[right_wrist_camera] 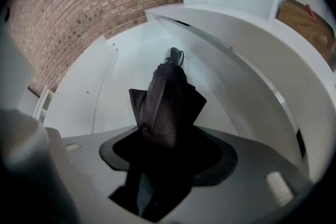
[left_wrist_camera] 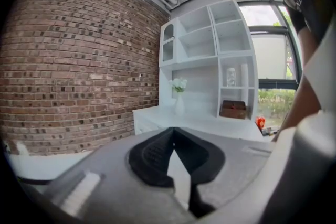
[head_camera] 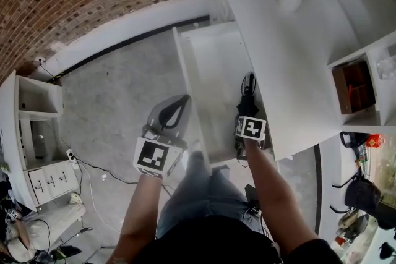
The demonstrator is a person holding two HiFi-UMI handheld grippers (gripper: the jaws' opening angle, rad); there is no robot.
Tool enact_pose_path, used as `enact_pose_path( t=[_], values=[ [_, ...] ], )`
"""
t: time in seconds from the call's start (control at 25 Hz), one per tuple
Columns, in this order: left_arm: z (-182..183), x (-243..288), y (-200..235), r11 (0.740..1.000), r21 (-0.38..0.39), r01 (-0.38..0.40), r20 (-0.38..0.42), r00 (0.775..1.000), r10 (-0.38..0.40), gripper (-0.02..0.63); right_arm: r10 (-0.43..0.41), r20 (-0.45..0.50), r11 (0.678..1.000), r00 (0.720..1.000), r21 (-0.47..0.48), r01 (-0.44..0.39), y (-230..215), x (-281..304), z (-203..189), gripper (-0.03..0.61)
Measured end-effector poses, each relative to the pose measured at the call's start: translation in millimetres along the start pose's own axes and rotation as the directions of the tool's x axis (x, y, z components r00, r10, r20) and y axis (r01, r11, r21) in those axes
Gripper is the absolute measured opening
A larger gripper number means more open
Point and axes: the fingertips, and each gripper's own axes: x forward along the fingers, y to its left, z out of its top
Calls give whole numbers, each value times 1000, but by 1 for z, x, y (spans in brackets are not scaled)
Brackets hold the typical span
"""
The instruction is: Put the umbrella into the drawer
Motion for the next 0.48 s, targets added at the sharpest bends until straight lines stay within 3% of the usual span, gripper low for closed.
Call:
enact_pose_path(
  t=[0.12,0.28,0.48],
  values=[
    [1,0,-1,1000,17,11,8,1000,-11,-2,-56,-20,995,998,84,58,-10,0,-3,267],
    [6,0,-2,1000,17,18,20,1000,-18,-2,-105,-8,993,994,56,105,-8,-9,4,267],
    [16,3,-8,999,24,33,47,998,-34,-2,-96,4,994,995,58,96,-2,-24,9,267]
  ],
)
